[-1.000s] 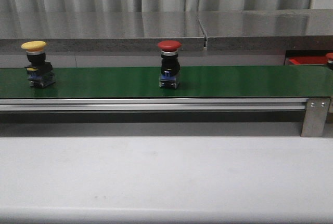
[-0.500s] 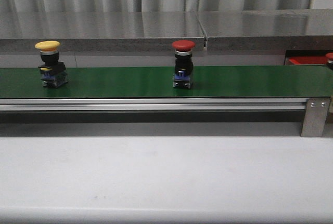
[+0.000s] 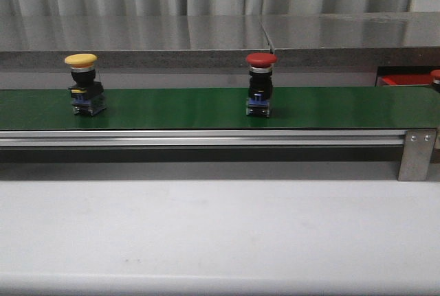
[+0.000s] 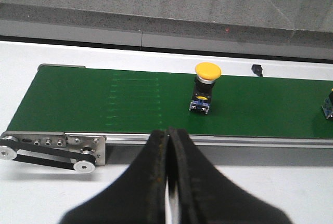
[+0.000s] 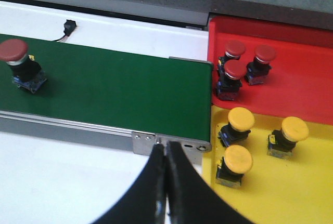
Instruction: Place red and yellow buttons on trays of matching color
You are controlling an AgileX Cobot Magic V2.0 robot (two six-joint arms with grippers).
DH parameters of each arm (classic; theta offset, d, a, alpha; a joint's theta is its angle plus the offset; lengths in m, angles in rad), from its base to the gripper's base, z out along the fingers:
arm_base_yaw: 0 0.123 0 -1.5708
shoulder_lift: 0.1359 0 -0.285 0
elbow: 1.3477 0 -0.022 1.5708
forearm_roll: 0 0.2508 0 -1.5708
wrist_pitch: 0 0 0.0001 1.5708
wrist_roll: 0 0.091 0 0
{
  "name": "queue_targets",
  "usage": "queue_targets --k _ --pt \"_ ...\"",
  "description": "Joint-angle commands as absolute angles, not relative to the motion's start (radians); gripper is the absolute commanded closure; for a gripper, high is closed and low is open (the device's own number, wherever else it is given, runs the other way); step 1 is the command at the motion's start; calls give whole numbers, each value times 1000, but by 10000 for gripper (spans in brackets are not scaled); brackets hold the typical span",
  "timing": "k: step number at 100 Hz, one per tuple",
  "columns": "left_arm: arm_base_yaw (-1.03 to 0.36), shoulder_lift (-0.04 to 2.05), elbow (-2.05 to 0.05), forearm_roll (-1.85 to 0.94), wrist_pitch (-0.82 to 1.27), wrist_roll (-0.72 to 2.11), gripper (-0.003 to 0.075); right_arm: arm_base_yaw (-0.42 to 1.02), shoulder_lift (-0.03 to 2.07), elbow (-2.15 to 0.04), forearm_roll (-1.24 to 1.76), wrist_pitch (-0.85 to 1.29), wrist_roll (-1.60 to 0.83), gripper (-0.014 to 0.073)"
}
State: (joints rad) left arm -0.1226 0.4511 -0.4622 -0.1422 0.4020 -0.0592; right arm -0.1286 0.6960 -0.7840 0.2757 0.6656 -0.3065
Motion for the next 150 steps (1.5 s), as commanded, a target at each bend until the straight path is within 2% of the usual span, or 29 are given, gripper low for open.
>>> queue_targets --k 1,26,34,41,55,61,72,88,113,150 --pt "-125 455 -489 -151 324 -68 741 -97 769 -875 294 605 -317 712" --pt "-125 455 -489 -151 324 -68 741 -5 1005 -1040 285 660 -317 704" --pt "-125 455 -489 -151 324 -68 741 26 1076 -1093 279 705 -317 644" --pt "-125 455 -489 -151 324 -68 741 51 1139 -1138 271 739 -317 512" --pt "-125 455 -489 -151 324 -68 741 95 1243 -1214 249 758 -292 80" --pt "-125 455 -489 -151 324 -68 741 116 1288 -1249 227 767 -263 -28" --pt "-125 455 -489 -151 324 -68 741 148 1377 -1333 185 832 -168 13" --pt "-125 455 -489 -151 324 -68 741 213 1495 -1459 111 913 -21 13" --pt "-125 455 -489 -151 324 -68 741 280 1659 -1629 99 980 47 13" --pt "-125 455 -489 -151 324 -68 741 274 1828 -1694 94 978 102 33"
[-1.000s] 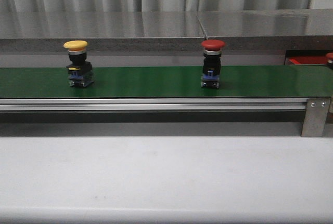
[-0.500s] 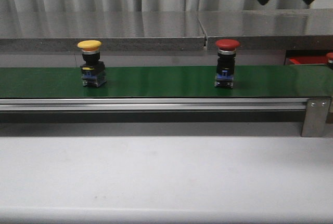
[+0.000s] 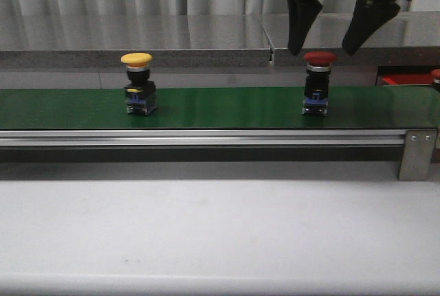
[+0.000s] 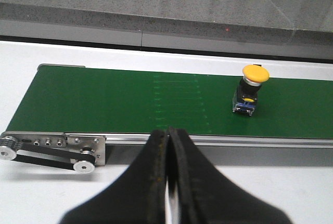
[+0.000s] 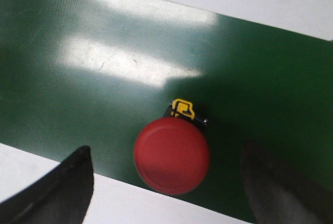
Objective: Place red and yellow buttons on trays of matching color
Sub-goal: 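Lower the right gripper onto the red button and grasp it, then lower the red button into the red tray and open the right gripper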
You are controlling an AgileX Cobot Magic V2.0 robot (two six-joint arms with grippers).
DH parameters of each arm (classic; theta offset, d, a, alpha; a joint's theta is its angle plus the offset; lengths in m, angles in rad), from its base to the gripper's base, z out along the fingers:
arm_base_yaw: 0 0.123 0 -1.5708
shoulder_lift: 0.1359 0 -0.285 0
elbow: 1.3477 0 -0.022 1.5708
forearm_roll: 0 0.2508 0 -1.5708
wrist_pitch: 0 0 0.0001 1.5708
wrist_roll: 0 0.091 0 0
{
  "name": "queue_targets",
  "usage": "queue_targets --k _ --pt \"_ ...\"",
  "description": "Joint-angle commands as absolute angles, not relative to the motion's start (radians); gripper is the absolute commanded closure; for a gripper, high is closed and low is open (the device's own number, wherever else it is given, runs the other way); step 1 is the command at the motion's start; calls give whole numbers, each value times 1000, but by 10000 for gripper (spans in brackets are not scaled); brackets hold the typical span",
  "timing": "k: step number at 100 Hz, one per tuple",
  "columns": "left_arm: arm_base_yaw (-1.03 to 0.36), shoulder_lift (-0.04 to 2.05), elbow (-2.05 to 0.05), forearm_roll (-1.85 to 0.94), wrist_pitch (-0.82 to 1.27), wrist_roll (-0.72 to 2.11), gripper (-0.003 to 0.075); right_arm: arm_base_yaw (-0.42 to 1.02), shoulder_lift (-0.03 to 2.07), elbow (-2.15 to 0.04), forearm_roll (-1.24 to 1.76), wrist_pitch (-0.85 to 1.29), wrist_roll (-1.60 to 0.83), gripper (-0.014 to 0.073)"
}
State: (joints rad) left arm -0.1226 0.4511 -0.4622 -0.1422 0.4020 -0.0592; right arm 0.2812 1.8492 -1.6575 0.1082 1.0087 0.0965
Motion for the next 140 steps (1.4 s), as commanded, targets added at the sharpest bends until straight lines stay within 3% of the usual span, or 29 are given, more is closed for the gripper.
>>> queue_targets --k 1,9,24,31,59,80,140 --pt "-125 455 -489 -151 324 -68 741 273 1830 -1694 94 977 102 42" --pt "-125 455 -489 -151 324 -68 741 264 1850 -1694 87 982 102 134" --pt "-125 455 -489 -151 324 -68 741 264 1854 -1693 64 976 102 425" --pt "-125 455 -489 -151 324 -68 741 264 1852 -1693 56 972 102 487" --pt "-125 455 -489 -151 324 -68 741 252 1786 -1693 12 966 165 496" --pt "-125 455 -489 -151 324 -68 741 167 1705 -1690 10 985 168 496" --pt "-125 455 -489 -151 324 -68 741 -271 1620 -1690 10 1006 138 496"
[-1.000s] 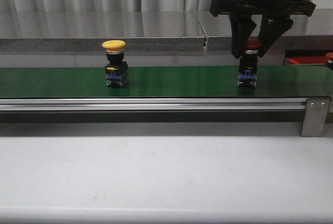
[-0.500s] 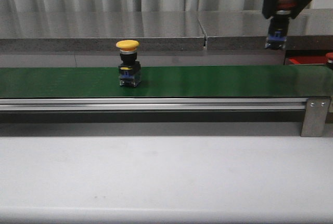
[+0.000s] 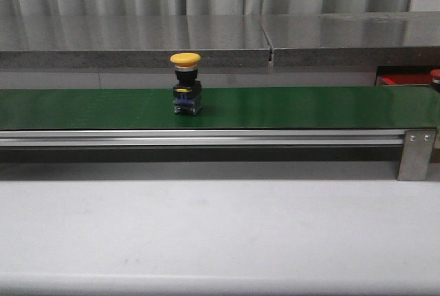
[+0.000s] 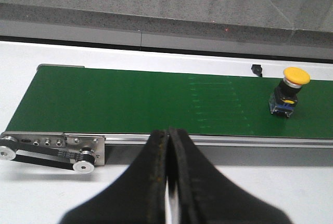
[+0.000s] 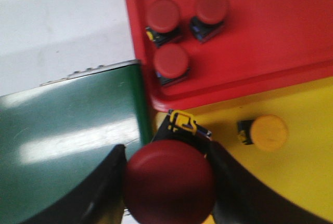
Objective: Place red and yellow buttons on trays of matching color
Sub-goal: 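Lower the red button into the red tray and open the right gripper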
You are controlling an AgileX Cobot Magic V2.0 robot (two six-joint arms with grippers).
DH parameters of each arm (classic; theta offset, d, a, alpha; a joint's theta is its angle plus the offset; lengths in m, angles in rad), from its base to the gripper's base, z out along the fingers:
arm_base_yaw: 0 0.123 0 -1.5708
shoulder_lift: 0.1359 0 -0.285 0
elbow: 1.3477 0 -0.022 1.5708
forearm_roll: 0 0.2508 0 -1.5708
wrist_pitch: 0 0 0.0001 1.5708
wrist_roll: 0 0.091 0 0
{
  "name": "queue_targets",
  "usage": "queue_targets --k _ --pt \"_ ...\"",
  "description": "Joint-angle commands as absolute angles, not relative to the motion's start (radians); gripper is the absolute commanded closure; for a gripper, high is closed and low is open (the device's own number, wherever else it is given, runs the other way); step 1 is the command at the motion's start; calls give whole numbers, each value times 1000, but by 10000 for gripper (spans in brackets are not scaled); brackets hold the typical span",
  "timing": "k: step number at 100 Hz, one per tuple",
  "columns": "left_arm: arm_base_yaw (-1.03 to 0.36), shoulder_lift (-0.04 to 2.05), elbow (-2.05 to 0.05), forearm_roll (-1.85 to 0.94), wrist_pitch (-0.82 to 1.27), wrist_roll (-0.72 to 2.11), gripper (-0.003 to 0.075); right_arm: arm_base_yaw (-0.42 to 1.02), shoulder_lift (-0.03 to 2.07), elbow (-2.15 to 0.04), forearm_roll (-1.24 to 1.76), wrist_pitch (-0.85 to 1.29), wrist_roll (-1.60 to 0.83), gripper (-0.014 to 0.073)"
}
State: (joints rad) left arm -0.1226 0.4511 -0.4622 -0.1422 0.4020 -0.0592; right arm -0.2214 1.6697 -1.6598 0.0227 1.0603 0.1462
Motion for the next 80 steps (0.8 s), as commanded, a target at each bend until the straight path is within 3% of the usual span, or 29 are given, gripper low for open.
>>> queue_targets --k 1,22,80 --pt "-125 455 -489 -151 324 -68 741 -279 1620 -1690 10 1004 138 496" --pt "-125 455 -489 -151 324 -68 741 -342 1671 -1690 14 957 138 496" --pt "-125 455 -489 -151 324 -68 741 -344 1895 -1691 60 751 137 496"
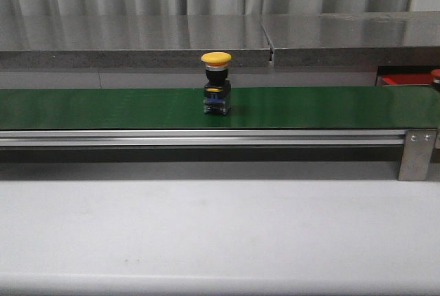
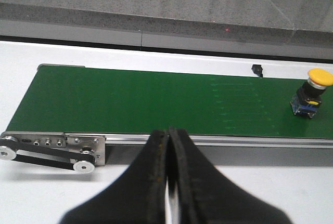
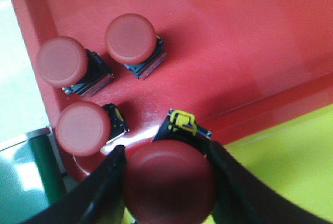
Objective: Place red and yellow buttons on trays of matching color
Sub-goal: 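Lower the red button into the red tray and open the right gripper, then move the right gripper over the yellow button on the belt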
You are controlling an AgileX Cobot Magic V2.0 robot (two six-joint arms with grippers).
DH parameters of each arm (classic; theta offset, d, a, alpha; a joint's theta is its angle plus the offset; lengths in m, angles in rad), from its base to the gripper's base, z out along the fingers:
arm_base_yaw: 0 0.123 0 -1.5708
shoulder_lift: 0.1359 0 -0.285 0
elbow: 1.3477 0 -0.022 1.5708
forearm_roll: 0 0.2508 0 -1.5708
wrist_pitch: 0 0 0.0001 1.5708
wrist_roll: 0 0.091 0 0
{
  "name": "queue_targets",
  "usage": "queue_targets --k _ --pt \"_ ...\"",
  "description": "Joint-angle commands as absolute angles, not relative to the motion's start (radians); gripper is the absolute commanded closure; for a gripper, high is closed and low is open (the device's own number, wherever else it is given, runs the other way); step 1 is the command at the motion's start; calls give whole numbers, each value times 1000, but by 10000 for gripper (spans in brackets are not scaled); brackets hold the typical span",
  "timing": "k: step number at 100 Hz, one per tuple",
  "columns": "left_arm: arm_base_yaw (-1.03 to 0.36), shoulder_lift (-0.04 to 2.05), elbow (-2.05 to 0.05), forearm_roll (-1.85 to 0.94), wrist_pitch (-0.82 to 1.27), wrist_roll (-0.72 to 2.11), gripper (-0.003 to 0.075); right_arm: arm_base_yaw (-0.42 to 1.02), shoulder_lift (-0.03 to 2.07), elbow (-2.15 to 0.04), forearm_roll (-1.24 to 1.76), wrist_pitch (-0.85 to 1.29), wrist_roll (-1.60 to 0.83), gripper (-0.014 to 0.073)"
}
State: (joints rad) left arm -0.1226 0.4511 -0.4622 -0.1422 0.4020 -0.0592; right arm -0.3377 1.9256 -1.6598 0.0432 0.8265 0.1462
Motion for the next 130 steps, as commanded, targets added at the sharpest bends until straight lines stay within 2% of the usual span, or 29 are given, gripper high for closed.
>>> queue_targets --k 1,63,73,90,97,130 --pt "-125 455 -489 -151 324 -68 741 -344 1898 -1691 62 746 137 496" --pt "-125 455 -489 -151 324 -68 741 -344 2008 -1691 105 588 137 487" --pt "-125 455 -489 -151 324 -68 741 -344 2017 -1691 105 582 137 419" --pt "-125 455 -489 -151 324 -68 741 -344 2018 -1691 105 574 137 155" --pt "-125 455 -489 -151 324 -68 741 -344 2018 -1691 110 575 137 90" --pt "-125 455 -489 -151 324 -68 741 -344 1989 -1691 121 586 133 83"
